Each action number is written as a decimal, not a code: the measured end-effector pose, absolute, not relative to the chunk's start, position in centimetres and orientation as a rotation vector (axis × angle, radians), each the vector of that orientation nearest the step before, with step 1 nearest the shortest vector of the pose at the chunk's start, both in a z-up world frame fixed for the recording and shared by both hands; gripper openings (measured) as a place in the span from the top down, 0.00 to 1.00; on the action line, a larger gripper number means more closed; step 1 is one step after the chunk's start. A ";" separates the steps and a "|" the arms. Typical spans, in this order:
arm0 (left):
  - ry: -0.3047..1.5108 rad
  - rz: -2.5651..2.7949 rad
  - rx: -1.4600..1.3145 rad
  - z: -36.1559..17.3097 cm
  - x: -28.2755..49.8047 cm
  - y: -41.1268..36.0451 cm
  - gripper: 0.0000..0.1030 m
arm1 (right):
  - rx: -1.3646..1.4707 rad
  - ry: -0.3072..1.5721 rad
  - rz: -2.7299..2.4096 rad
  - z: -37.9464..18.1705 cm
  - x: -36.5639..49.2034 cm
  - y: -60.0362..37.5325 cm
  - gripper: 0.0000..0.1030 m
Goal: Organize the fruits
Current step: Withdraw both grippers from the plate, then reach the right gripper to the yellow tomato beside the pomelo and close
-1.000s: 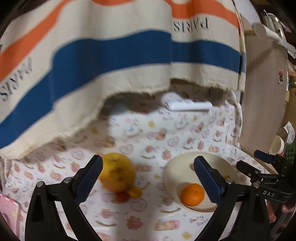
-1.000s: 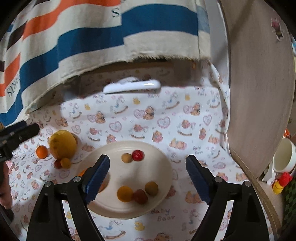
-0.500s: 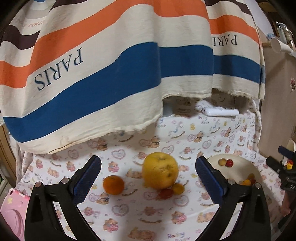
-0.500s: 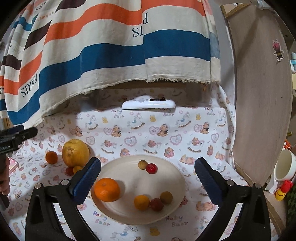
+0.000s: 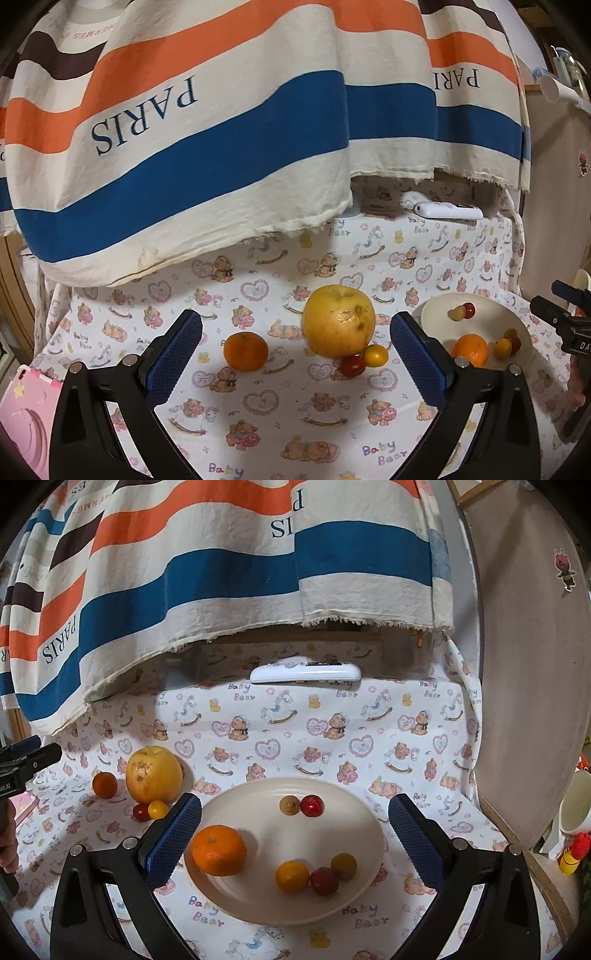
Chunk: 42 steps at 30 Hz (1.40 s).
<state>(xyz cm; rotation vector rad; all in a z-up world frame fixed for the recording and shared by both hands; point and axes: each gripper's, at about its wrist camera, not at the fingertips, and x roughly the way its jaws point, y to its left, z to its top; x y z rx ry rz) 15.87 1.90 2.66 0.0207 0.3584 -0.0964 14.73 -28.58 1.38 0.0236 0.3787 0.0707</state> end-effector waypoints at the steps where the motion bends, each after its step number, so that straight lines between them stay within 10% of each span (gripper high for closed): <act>1: 0.355 -0.094 0.018 2.7 15.9 2.1 0.02 | 0.019 0.370 0.074 1.4 14.7 -28.5 0.01; 26: 0.461 -0.024 -0.174 2.0 18.5 8.6 0.02 | 0.005 0.635 0.201 2.4 20.1 -16.4 0.01; 42: 0.480 0.021 -0.207 2.1 19.1 10.6 0.02 | 0.026 0.863 0.199 -3.6 25.9 -12.6 0.56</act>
